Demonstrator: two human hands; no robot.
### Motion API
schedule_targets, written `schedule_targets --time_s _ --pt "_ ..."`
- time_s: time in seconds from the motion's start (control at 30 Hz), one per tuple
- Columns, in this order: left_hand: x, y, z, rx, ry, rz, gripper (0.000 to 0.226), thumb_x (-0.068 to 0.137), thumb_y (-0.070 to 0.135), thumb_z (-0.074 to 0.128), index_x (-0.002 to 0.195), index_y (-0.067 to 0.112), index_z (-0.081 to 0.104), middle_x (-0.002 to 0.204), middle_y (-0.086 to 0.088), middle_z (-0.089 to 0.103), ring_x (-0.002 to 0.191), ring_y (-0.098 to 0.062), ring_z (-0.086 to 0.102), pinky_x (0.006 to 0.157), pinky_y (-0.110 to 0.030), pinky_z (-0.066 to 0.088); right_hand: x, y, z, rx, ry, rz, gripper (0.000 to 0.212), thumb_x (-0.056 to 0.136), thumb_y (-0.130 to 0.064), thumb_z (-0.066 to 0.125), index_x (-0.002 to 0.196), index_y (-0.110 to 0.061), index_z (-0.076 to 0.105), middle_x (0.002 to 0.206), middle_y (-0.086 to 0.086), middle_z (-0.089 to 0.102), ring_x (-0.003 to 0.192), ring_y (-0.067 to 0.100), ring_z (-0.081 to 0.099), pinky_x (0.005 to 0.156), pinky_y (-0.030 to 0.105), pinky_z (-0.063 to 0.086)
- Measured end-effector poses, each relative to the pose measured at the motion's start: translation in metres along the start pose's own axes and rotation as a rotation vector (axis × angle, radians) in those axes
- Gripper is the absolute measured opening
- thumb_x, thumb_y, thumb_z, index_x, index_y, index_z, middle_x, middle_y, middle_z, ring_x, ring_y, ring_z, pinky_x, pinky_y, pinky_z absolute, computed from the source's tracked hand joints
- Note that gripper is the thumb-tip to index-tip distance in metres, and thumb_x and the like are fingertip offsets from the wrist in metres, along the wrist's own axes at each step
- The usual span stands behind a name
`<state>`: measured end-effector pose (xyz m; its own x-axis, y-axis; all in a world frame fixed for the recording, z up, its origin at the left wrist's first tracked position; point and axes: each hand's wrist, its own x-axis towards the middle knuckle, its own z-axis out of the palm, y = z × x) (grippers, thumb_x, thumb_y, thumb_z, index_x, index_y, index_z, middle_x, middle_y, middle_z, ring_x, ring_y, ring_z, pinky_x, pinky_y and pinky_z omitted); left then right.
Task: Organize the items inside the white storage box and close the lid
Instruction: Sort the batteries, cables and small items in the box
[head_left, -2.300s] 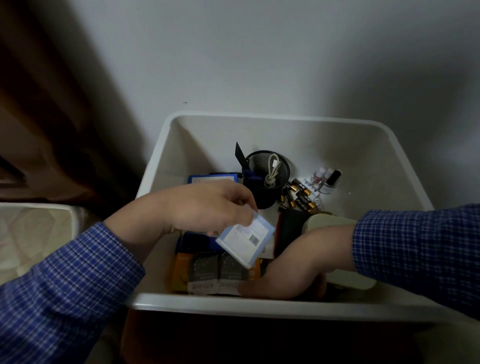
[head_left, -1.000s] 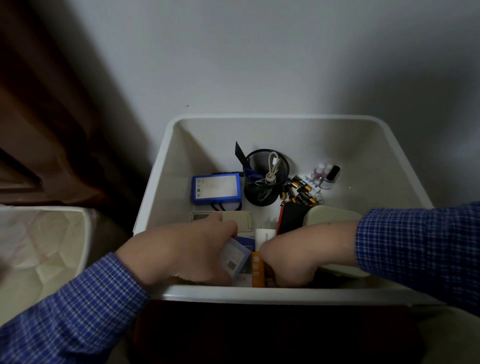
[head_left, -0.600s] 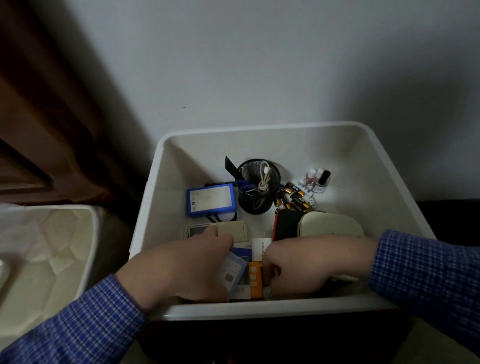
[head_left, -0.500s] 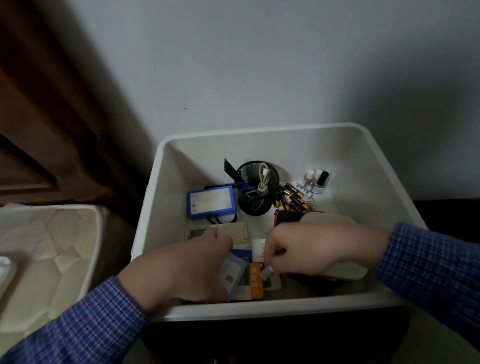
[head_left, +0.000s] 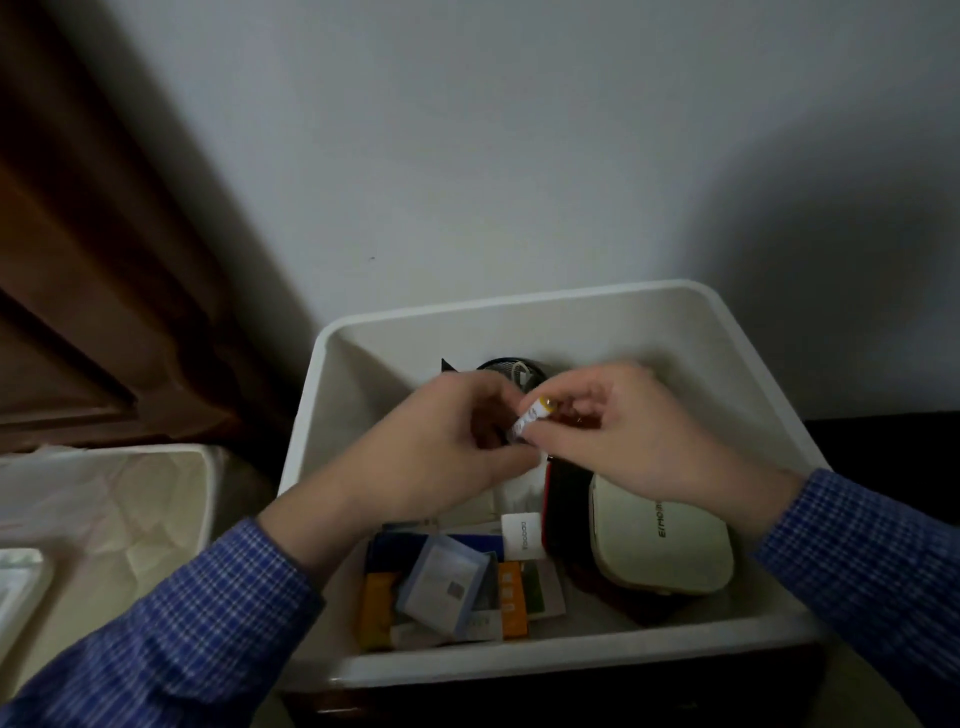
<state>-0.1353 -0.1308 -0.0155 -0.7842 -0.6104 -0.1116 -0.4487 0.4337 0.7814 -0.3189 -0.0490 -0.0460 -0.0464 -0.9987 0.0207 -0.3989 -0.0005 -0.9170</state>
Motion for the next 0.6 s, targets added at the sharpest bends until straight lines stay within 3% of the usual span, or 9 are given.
schedule_targets --time_s 0.1,0.27,0.33,0.4,0.47,0.53,0.6 --pt "0.020 0.014 0.010 -0.201 0.128 0.012 0.016 0.088 0.018 0.074 0.103 0.013 0.073 0.086 -0.003 0.076 0.080 -0.016 0.073 0.076 -0.030 0.061 0.004 -0.005 -0.023 -0.007 0.060 0.037 0.018 0.084 -0.045 0.067 0.094 -0.034 0.078 0.074 -0.003 0.074 0.065 0.015 0.069 0.061 0.026 0.058" --pt "0.037 0.010 0.019 -0.293 0.173 -0.002 0.010 0.089 0.011 0.072 0.099 0.012 0.075 0.081 -0.006 0.077 0.079 -0.024 0.074 0.083 -0.043 0.060 0.026 0.005 -0.065 0.238 0.095 0.284 0.019 0.086 -0.027 0.072 0.090 -0.009 0.078 0.087 0.017 0.075 0.069 0.020 0.070 0.059 0.028 0.055" --pt "0.036 0.001 0.021 -0.348 0.169 -0.041 0.008 0.091 0.009 0.070 0.098 0.010 0.075 0.084 -0.008 0.077 0.080 -0.026 0.074 0.085 -0.047 0.059 0.033 0.017 -0.070 -0.011 0.128 0.331 0.007 0.089 -0.014 0.070 0.085 -0.009 0.074 0.081 0.016 0.076 0.063 0.017 0.071 0.055 0.026 0.055" --pt "0.033 -0.009 0.021 -0.403 0.125 -0.100 0.007 0.092 0.007 0.067 0.099 0.007 0.071 0.087 -0.008 0.077 0.081 -0.025 0.073 0.085 -0.048 0.059 0.039 0.027 -0.061 -0.443 -0.036 0.333 0.014 0.090 -0.006 0.062 0.081 -0.011 0.072 0.071 0.010 0.075 0.056 0.007 0.070 0.054 0.022 0.052" --pt "0.032 -0.016 0.022 -0.412 0.038 -0.163 0.008 0.092 0.005 0.067 0.100 0.003 0.066 0.087 -0.010 0.077 0.082 -0.027 0.074 0.082 -0.047 0.059 0.045 0.037 -0.045 -0.725 -0.208 0.347 0.017 0.091 -0.009 0.059 0.080 -0.010 0.073 0.069 0.008 0.074 0.060 0.011 0.071 0.055 0.022 0.052" --pt "0.030 -0.021 0.024 -0.348 -0.048 -0.208 0.010 0.091 0.006 0.069 0.099 0.005 0.064 0.082 -0.009 0.077 0.078 -0.024 0.075 0.076 -0.041 0.060 0.052 0.045 -0.032 -0.928 -0.257 0.337 0.014 0.090 -0.013 0.062 0.080 -0.013 0.071 0.074 0.005 0.072 0.068 0.019 0.069 0.053 0.024 0.047" --pt "0.028 -0.024 0.027 -0.232 -0.087 -0.221 0.011 0.088 0.010 0.072 0.094 0.013 0.063 0.077 -0.006 0.076 0.072 -0.017 0.074 0.073 -0.038 0.061 0.059 0.052 -0.020 -1.041 -0.263 0.330 0.018 0.088 -0.016 0.066 0.071 -0.016 0.061 0.073 0.004 0.065 0.062 0.018 0.061 0.047 0.024 0.039"
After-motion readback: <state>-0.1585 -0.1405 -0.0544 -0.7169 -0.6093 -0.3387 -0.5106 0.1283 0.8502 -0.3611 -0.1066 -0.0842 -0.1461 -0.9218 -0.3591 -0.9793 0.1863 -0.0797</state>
